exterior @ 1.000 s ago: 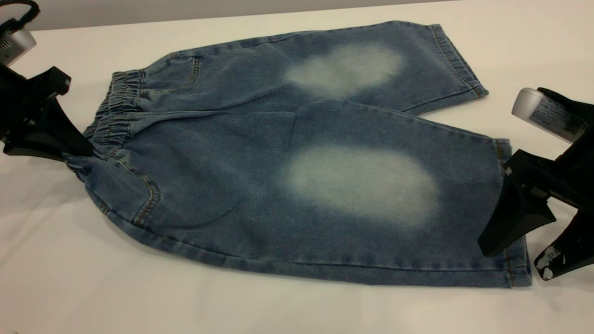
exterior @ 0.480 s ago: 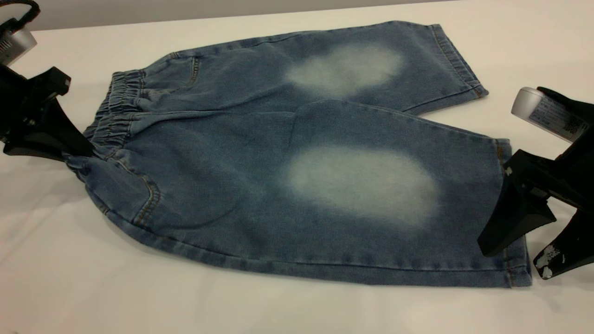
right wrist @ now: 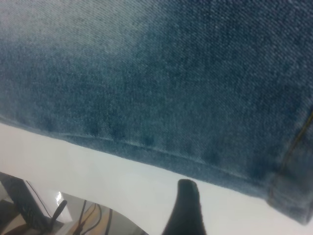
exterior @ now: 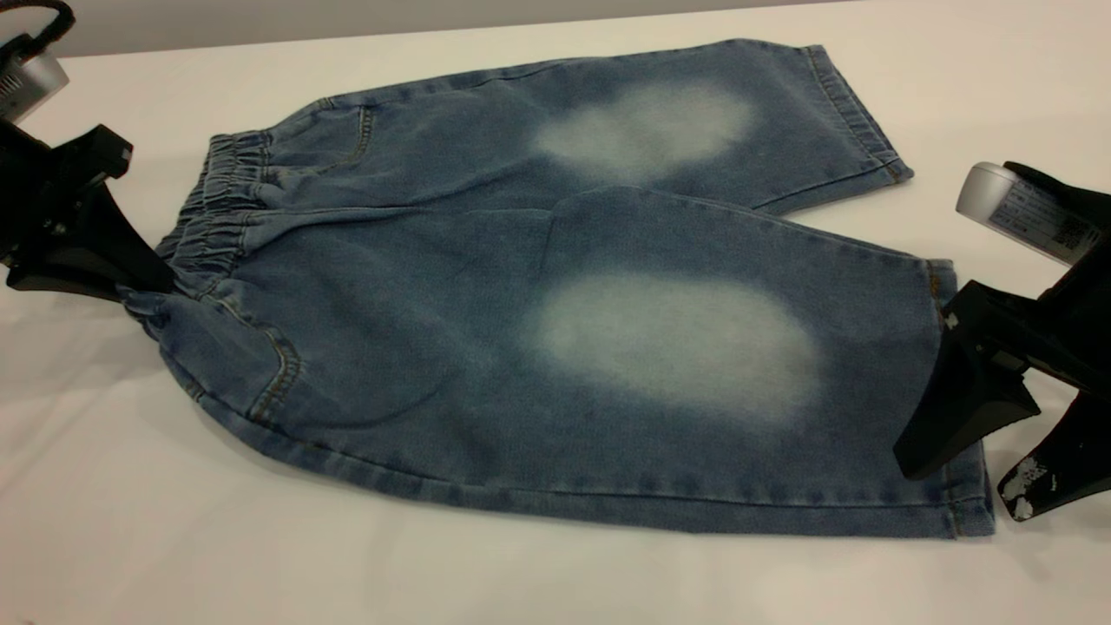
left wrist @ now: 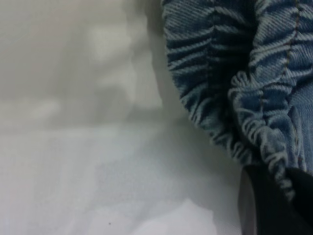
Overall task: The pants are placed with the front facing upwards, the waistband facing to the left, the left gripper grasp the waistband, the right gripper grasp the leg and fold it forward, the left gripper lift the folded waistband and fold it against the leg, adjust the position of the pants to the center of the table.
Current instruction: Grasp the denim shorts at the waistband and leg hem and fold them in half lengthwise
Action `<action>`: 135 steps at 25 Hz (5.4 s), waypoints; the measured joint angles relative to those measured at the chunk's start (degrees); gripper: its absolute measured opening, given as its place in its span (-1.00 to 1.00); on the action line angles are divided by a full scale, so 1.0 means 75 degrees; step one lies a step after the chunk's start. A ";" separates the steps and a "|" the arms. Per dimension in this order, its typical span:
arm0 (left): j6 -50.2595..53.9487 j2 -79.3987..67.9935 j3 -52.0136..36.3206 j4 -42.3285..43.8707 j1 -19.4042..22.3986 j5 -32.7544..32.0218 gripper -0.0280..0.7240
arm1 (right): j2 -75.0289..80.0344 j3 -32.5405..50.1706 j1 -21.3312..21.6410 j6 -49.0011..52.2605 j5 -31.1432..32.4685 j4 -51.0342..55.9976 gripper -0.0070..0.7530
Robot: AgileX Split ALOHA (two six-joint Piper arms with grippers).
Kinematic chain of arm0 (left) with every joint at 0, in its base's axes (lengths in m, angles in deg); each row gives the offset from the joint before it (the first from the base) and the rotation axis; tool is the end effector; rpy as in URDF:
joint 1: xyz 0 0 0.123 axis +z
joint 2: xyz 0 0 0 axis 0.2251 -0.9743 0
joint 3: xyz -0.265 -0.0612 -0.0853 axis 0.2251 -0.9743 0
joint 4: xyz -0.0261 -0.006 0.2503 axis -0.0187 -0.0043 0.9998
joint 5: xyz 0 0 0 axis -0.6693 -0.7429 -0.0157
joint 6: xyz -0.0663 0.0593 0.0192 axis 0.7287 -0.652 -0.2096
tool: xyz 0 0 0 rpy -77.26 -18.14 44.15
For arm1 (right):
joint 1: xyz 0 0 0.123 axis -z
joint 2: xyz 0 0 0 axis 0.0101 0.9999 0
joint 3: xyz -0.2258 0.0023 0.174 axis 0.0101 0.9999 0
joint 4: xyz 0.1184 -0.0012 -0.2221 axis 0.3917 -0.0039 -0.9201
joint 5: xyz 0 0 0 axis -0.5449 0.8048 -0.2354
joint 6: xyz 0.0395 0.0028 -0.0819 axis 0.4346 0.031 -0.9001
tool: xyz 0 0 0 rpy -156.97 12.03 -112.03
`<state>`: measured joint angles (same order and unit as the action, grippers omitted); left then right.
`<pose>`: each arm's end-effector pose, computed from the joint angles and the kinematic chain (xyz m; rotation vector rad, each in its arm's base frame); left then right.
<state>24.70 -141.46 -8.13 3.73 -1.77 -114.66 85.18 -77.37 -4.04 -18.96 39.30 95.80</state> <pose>0.3199 0.0196 0.0772 -0.1729 2.8913 -0.7057 0.2311 0.0598 0.0482 -0.0900 -2.9099 -0.7711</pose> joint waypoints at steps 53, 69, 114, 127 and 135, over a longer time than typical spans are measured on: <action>-0.0038 0.0000 0.0000 0.0000 0.0000 0.0000 -0.67 | 0.0644 -0.0007 0.0002 -0.2026 0.0043 0.1494 -0.51; -0.0038 0.0000 0.0000 0.0000 0.0000 0.0000 -0.67 | 0.0630 -0.0007 0.0002 -0.1887 0.0592 0.1634 0.37; -0.1248 0.0918 0.0221 -0.1443 0.0000 -0.0381 -0.67 | -0.1387 -0.1560 0.0002 -0.1204 0.0761 0.1045 -0.89; -0.1502 0.0910 0.1208 -0.2261 0.0000 -0.0464 -0.67 | -0.1064 -0.3378 0.0002 -0.0374 0.0947 0.0307 -0.89; -0.1140 0.0897 0.1627 -0.2391 0.0000 -0.0522 -0.67 | -0.0726 -0.4062 0.0002 -0.0212 0.1050 0.0197 -0.89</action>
<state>16.14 -134.73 4.07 -14.20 -1.77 -118.58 79.74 -107.83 -4.02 -20.54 47.18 97.28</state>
